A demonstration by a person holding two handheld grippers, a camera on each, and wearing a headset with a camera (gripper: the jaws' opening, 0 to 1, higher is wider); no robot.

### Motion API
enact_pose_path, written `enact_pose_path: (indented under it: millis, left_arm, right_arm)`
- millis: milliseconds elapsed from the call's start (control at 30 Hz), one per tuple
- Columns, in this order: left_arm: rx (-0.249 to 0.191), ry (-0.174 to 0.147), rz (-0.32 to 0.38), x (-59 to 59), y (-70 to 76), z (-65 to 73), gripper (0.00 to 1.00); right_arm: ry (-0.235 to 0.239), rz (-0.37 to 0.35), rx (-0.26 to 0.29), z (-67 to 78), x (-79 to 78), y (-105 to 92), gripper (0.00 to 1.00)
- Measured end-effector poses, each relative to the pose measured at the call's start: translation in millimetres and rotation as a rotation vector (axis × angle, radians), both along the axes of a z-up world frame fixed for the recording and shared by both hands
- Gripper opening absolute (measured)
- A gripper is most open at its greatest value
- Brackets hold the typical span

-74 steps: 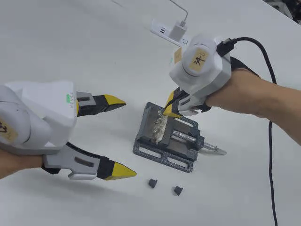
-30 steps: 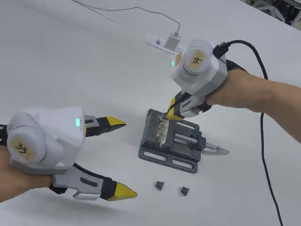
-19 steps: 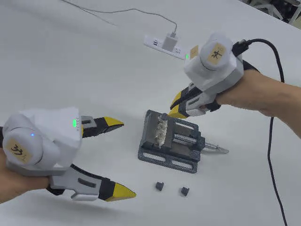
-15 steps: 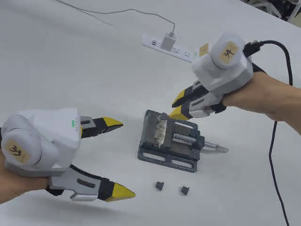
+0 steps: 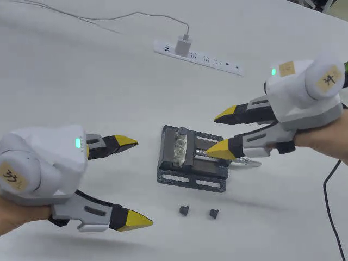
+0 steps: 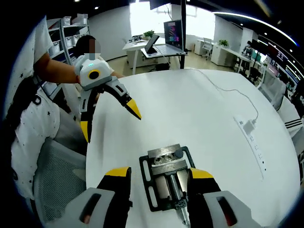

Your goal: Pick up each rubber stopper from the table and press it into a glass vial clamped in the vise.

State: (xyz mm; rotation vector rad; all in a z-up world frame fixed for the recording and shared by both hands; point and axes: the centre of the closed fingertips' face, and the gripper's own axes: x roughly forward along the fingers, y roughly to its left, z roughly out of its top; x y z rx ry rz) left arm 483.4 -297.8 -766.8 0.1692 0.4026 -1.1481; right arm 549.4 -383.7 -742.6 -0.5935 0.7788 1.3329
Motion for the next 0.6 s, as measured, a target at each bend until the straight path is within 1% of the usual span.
enact_pose_path:
  millis: [33,100,200,333,400,433,533,600]
  left_arm:
    - [0.004,0.000,-0.002,-0.2,0.0,0.3,0.80]
    - [0.016,-0.002,-0.011,-1.7,-0.4,1.3,0.80]
    - [0.032,-0.003,-0.021,-3.8,-1.9,2.0,0.80]
    - [0.063,-0.005,-0.042,-7.5,-4.9,1.5,0.80]
    - [0.075,-0.005,-0.048,-8.6,-6.0,1.9,0.80]
    - [0.086,-0.007,-0.056,-9.9,-7.0,2.3,0.80]
    - [0.109,-0.014,-0.077,-11.9,-9.0,3.6,0.79]
    - [0.121,-0.014,-0.085,-11.7,-9.9,3.9,0.79]
  right_arm:
    - [-0.004,-0.007,0.015,0.4,-2.5,-2.5,0.47]
    - [0.003,-0.030,0.047,0.2,-11.1,-13.5,0.50]
    - [-0.004,-0.049,0.076,2.6,-22.3,-24.6,0.55]
    - [-0.005,-0.106,0.141,8.0,-35.0,-36.9,0.60]
    - [-0.002,-0.118,0.156,7.6,-41.1,-42.7,0.63]
    - [-0.007,-0.126,0.177,7.8,-45.1,-45.9,0.66]
    - [-0.018,-0.137,0.209,5.8,-53.7,-55.1,0.73]
    - [-0.021,-0.145,0.234,3.4,-58.9,-61.1,0.76]
